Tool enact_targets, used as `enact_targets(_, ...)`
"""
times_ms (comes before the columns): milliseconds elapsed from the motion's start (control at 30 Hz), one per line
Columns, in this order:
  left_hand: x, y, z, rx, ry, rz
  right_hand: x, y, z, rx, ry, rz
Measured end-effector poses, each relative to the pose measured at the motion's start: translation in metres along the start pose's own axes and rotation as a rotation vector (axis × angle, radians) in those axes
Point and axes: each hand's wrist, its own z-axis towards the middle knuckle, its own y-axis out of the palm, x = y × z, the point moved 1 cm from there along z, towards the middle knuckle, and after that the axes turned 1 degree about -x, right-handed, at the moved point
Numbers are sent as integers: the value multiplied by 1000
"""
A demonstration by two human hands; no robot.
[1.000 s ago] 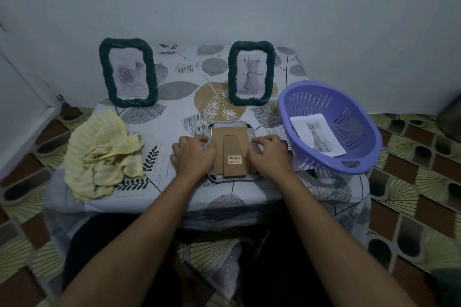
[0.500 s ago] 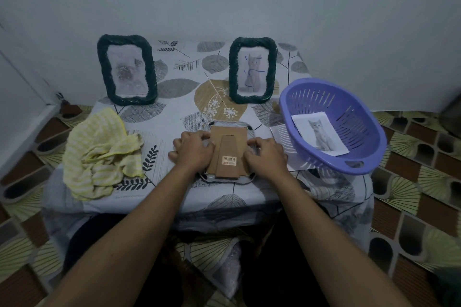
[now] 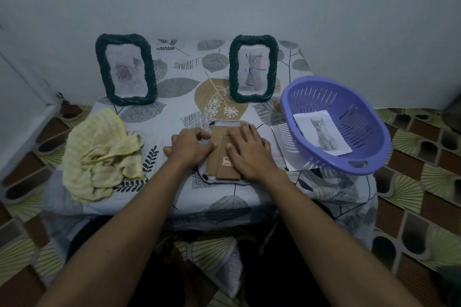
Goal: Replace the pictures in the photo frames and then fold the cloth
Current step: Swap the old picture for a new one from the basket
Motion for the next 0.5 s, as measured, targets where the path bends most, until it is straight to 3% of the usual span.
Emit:
enact_targets(333,-14,-10,26,-176,75,-60,2,8,2,10,11,-83)
enact_targets(500,-10,-7,33,-60,90,-118,2,10,3,27,5,-69)
